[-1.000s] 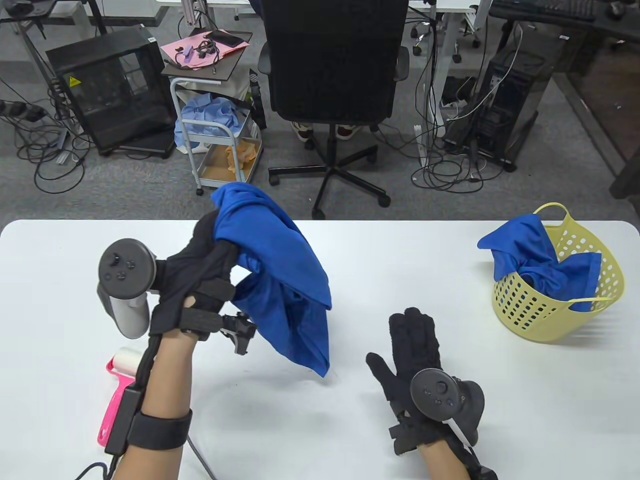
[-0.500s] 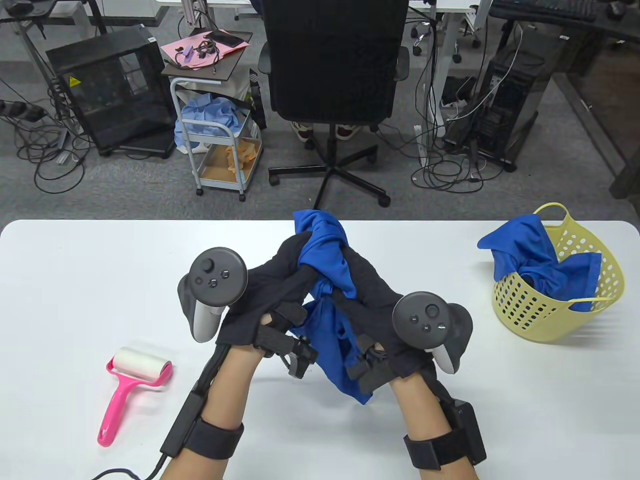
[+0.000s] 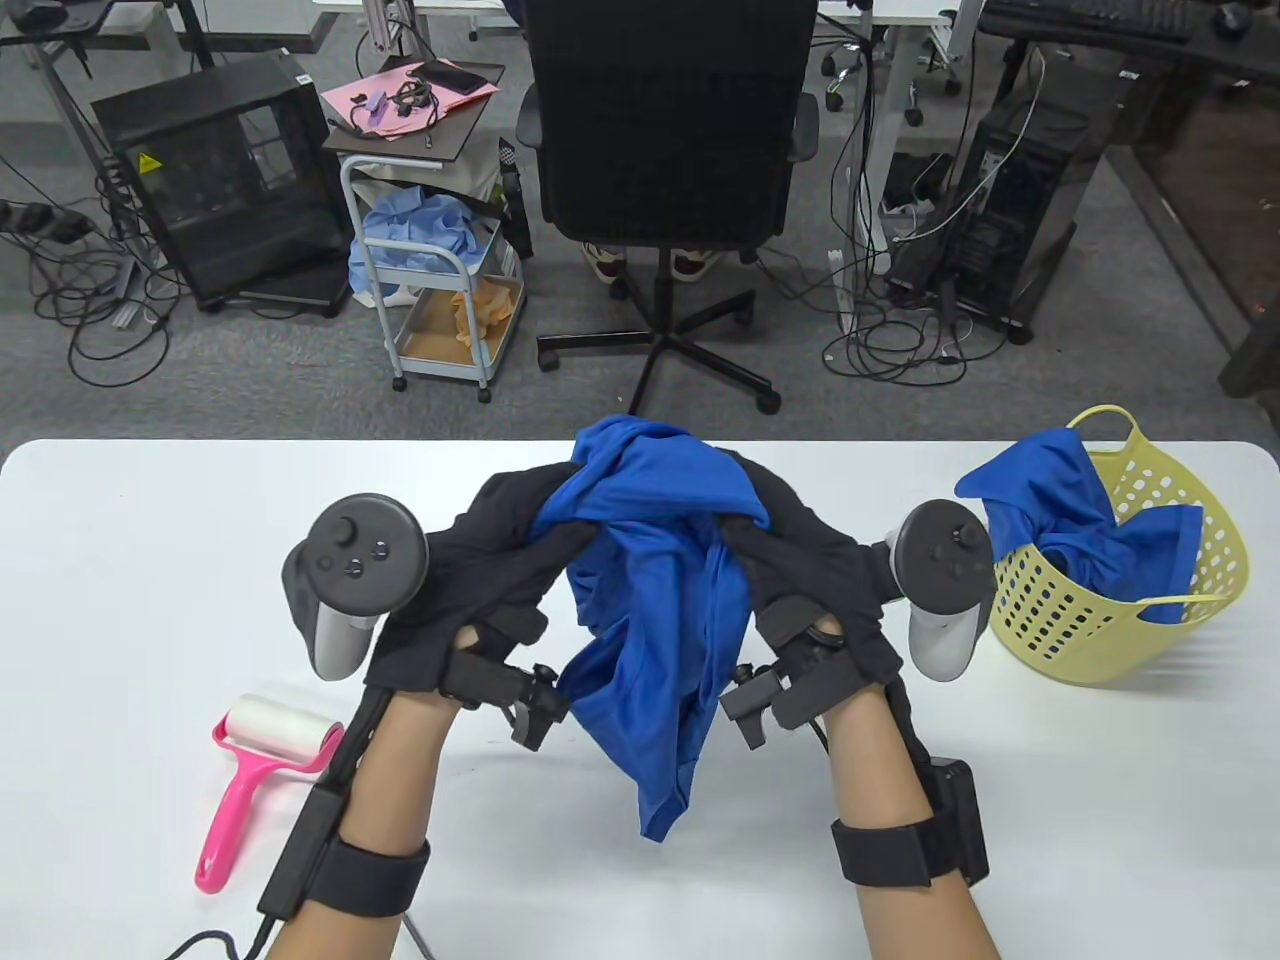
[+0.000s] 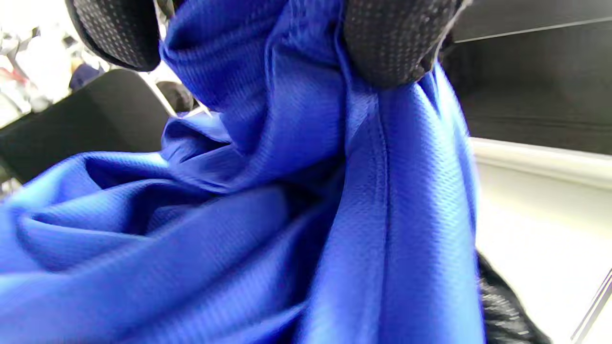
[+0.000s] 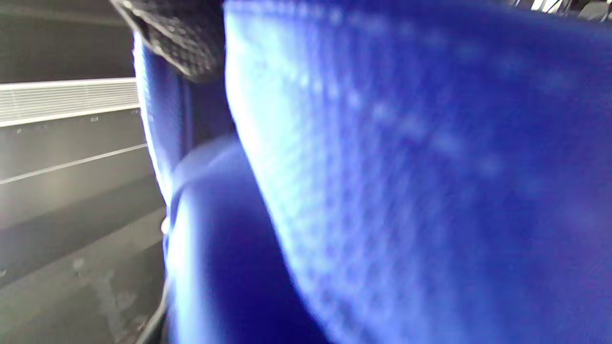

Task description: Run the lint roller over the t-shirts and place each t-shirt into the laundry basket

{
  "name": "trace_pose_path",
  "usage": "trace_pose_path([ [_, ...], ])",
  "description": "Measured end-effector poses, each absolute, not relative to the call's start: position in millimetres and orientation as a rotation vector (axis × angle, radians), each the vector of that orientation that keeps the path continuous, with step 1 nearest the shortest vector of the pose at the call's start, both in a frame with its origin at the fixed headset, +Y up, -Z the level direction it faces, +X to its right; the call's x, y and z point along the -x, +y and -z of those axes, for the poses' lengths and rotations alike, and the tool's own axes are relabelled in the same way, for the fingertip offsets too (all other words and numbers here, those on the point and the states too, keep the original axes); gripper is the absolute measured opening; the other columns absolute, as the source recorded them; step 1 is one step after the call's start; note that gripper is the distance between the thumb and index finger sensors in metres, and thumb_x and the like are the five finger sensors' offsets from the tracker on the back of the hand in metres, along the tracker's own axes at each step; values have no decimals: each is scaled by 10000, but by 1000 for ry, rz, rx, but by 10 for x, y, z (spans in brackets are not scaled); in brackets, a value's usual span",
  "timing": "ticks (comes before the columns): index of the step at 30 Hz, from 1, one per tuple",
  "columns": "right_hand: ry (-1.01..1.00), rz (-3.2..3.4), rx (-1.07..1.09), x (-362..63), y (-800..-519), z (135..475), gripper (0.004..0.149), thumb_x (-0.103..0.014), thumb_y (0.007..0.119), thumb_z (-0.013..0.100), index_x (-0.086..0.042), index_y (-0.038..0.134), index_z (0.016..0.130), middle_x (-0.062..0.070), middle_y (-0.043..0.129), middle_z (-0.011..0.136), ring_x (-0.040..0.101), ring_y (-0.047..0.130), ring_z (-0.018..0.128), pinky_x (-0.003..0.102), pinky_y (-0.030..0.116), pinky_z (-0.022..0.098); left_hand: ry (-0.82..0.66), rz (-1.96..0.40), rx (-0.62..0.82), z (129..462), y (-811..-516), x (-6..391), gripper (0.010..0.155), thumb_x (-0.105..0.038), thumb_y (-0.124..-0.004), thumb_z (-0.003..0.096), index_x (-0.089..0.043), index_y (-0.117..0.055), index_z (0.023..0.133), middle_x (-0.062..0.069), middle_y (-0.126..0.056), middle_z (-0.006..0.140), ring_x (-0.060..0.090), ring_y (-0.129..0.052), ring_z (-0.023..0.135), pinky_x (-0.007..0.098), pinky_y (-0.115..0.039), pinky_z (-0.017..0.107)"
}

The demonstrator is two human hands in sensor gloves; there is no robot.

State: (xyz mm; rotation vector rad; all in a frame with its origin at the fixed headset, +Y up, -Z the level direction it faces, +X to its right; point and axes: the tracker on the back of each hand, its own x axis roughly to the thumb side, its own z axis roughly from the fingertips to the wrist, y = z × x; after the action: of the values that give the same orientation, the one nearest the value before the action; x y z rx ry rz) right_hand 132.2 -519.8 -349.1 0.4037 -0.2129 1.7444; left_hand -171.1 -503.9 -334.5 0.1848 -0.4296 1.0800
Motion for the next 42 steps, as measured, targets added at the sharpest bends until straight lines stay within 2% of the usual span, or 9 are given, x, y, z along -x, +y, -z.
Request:
trace_pose_path([
  [5,-254,-1818,-330,-1373,-5078,3537,472,-419,690,523,-245,705,962,131,880,926,289,1006,667,405,899,475,-425,-954,-191,3364,-5053,1725,444,-425,-723,547,-309,-728,975,44,-667,1001,344,-826,915,616,-756,659],
  [12,-293,-1784,-229,-1531,-4801,3605,469,-413,676,528,-239,698,963,120,884,917,264,1020,646,381,913,455,-439,-953,-213,3354,-4885,1869,418,-401,-729,545,-253,-782,933,34,-877,826,231,-1024,658,458,-883,541],
  [19,-322,-1790,-171,-1659,-4611,3656,468,-411,676,535,-230,695,966,126,886,913,256,1026,631,377,915,442,-380,-946,-266,3329,-4797,2170,431,-351,-742,573,-283,-729,999,20,-845,943,204,-1047,633,422,-906,520],
  [21,-331,-1798,-137,-1666,-4602,3669,467,-413,677,535,-230,699,964,123,890,909,250,1031,618,371,918,430,-342,-951,-279,3335,-4854,2240,431,-335,-736,574,-314,-724,1004,112,-776,1011,170,-1072,609,381,-937,498],
  [26,-350,-1863,-98,-1606,-4543,3656,465,-422,675,535,-253,698,967,96,888,917,252,1016,620,377,898,440,-344,-1021,-239,3377,-4969,2290,437,-332,-720,586,-321,-696,1022,101,-963,802,182,-1112,509,396,-956,430],
  [30,-378,-1936,-110,-1572,-4481,3653,461,-456,652,539,-304,680,973,25,840,895,224,928,648,354,870,467,-415,-1016,-216,3394,-4964,2266,549,-322,-691,598,-418,-487,1098,65,-889,883,197,-1055,630,424,-903,525],
  [36,-395,-1947,-200,-1416,-4310,3645,455,-462,651,539,-317,681,969,26,794,925,250,876,695,384,833,504,-412,-979,-90,3431,-4939,2201,467,-333,-737,583,-275,-669,1042,90,-699,1044,287,-906,846,507,-779,666],
  [40,-403,-1975,-238,-1293,-4126,3646,453,-460,647,536,-324,677,967,21,774,946,261,852,726,393,815,526,-380,-1038,-77,3445,-4925,2160,606,-495,-772,553,-178,-650,1055,139,-635,1075,349,-832,905,559,-712,692],
  [42,-388,-1985,-292,-1205,-4014,3666,455,-455,643,533,-327,670,969,18,779,943,248,869,710,363,838,502,-408,-1050,-95,3457,-4881,2080,743,-507,-792,539,-197,-472,1132,147,-524,1129,407,-724,980,601,-635,719],
])
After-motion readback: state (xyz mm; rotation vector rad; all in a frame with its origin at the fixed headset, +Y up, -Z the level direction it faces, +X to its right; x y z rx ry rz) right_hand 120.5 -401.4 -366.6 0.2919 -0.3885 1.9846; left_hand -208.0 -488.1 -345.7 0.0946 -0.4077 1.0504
